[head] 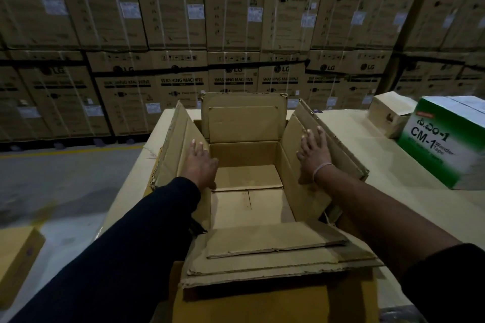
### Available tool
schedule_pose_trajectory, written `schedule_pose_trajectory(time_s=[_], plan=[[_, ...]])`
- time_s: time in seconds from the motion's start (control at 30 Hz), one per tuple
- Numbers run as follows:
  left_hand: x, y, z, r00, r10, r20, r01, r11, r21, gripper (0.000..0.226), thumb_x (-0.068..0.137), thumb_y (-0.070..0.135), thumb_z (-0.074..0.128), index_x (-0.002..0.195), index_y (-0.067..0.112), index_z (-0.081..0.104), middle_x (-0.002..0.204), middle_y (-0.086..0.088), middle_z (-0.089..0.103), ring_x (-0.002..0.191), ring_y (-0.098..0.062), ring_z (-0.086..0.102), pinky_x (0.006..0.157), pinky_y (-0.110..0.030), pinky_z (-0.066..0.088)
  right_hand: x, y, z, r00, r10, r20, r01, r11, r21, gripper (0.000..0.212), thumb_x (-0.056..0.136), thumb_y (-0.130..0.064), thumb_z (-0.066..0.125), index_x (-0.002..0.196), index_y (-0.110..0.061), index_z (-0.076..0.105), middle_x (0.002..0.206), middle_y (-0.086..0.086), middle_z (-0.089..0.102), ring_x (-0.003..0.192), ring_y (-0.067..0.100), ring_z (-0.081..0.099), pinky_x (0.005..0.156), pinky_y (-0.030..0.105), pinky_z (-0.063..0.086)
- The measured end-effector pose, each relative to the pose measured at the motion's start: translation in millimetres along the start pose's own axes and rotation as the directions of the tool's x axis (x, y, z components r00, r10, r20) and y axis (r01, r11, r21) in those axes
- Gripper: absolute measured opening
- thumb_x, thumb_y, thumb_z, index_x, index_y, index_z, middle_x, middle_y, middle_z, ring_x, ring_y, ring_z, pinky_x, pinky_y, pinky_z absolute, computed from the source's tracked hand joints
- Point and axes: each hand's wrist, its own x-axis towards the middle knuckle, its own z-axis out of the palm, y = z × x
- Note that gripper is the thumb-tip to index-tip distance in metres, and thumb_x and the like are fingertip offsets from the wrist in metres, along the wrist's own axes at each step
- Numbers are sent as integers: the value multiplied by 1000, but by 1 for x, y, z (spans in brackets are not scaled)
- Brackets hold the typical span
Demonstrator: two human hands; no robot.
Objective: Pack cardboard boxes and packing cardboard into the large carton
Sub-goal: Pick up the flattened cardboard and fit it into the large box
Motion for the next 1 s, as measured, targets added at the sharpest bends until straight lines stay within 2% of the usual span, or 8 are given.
schedule_pose_trajectory(time_s=[0.13,0.27,0.4,0.53,0.63,0.73,0.83,1.0], plan=[[-2,7,-4,1000,-10,-30,9,999,-45,74,91,65,61,149,23,45,165,-23,28,157,-45,12,123,-68,-1,2,7,-2,999,8,-51,-6,999,48,87,95,-76,41,167,-32,18,173,19,-5,157,48,-13,118,75,-12],[-8,14,-12,998,-16,-60,10,995,-102,80,91,65,59,156,22,37,167,-22,24,157,-44,9,124,-67,-1,-4,20,-2,997,-8,-77,13,998,68,95,91,-80,45,166,-32,15,173,19,-6,157,48,-14,118,75,-12],[-13,19,-26,998,0,-60,-11,983,-186,89,94,67,54,164,24,19,171,-20,12,158,-43,1,125,-64,-3,-13,36,-2,993,-13,-119,29,991,134,91,94,-75,45,167,-30,14,174,19,-7,157,48,-13,119,74,-11],[-14,32,-50,998,14,-66,-37,930,-365,95,95,72,47,166,26,4,172,-18,0,158,-41,-5,126,-59,-3,-16,57,4,990,-12,-143,52,958,284,95,92,-79,44,167,-29,15,174,17,-8,158,45,-15,118,73,-12],[-16,48,-75,992,7,-128,-66,885,-461,92,96,71,44,166,28,1,172,-17,-4,158,-40,-8,127,-57,-4,-15,75,13,988,0,-157,82,853,516,103,87,-85,45,167,-30,12,174,13,-9,158,43,-17,119,71,-14],[-19,70,-104,977,-9,-213,-111,830,-546,89,98,68,44,165,29,0,172,-15,-6,158,-37,-10,127,-55,-4,-15,97,26,989,-34,-146,132,662,738,106,87,-87,43,167,-31,1,174,12,-14,157,42,-19,122,66,-11],[-22,98,-130,954,-21,-299,-175,772,-611,87,100,65,44,165,30,0,173,-14,-7,158,-36,-10,128,-55,-3,-19,118,48,987,-34,-156,149,555,818,104,89,-88,35,167,-30,-2,173,13,-15,158,41,-18,123,62,-8],[-22,149,-163,905,-11,-425,-300,693,-655,84,101,63,44,166,30,3,173,-11,-9,158,-32,-12,128,-53,-5,-35,155,110,978,31,-209,174,444,879,98,93,-84,29,168,-29,-1,174,12,-11,159,38,-15,124,60,-5]])
